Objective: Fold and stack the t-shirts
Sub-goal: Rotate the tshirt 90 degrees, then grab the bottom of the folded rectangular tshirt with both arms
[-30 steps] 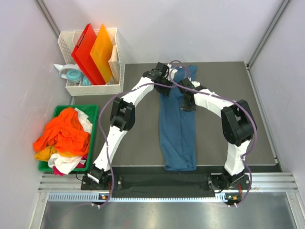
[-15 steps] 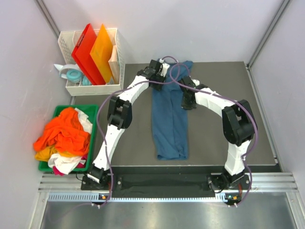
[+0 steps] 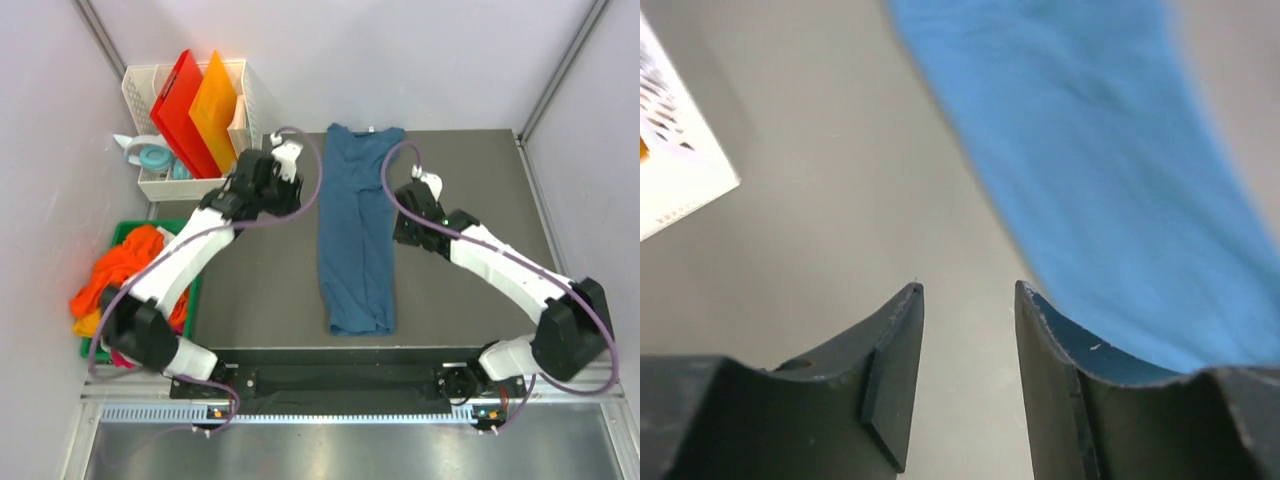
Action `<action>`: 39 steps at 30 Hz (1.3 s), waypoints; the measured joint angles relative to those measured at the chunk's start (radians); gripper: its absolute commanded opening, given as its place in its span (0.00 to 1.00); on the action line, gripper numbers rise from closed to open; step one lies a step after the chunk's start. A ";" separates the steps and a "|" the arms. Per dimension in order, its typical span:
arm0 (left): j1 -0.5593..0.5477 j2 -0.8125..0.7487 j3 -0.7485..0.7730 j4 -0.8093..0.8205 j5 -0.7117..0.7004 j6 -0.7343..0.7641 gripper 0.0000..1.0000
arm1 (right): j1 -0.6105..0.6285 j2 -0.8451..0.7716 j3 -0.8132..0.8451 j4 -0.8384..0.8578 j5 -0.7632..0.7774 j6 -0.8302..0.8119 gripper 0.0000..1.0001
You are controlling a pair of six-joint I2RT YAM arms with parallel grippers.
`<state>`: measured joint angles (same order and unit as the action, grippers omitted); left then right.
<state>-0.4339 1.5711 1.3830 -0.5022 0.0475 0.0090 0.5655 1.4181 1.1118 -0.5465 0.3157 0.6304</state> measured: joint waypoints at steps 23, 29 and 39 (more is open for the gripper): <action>0.167 -0.716 -0.781 0.350 -0.196 0.070 0.50 | 0.475 -0.303 -0.151 -0.251 0.433 0.350 0.18; 0.233 -0.762 -1.188 0.758 -0.192 0.182 0.52 | 0.487 -0.417 -0.090 -0.385 0.542 0.396 0.20; 0.326 -0.279 -1.215 1.323 -0.037 0.132 0.52 | 0.499 -0.460 -0.049 -0.581 0.604 0.489 0.20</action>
<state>-0.1078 1.2919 0.1680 0.8204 0.0105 0.1410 1.0645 0.9585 1.0630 -1.1271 0.9195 1.1191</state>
